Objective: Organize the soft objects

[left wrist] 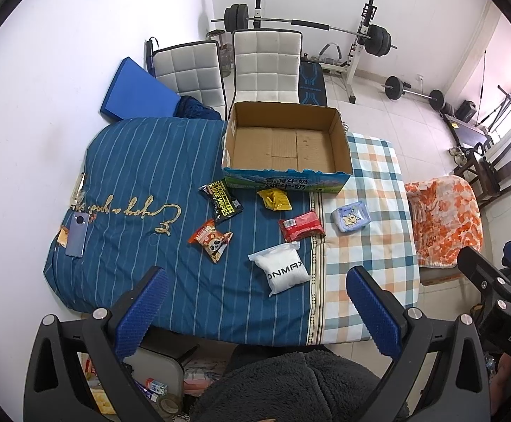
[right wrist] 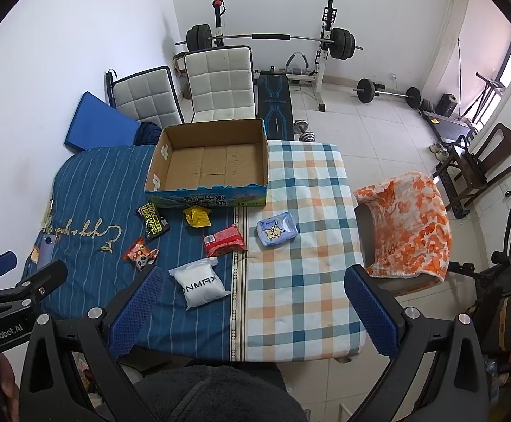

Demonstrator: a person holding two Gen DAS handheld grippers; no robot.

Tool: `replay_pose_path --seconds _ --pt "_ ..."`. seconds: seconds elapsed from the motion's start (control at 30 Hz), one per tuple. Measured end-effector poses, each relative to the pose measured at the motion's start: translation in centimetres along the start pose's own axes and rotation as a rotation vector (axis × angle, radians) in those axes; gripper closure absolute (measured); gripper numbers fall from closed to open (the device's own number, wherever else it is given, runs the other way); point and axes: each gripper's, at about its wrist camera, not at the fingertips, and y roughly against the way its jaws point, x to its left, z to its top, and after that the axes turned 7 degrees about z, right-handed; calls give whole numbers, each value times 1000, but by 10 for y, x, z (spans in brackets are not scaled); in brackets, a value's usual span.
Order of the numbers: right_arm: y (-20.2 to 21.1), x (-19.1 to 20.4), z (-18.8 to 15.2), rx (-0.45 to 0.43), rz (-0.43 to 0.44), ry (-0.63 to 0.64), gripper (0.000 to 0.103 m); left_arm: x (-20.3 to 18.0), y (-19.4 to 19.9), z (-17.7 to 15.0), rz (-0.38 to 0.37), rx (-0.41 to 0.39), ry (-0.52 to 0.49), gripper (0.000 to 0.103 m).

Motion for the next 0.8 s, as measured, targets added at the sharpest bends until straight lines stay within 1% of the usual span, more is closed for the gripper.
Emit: replay_pose_path --seconds 0.8 --pt "0 0 -1 -1 4 -6 0 -8 3 1 2 2 -6 0"
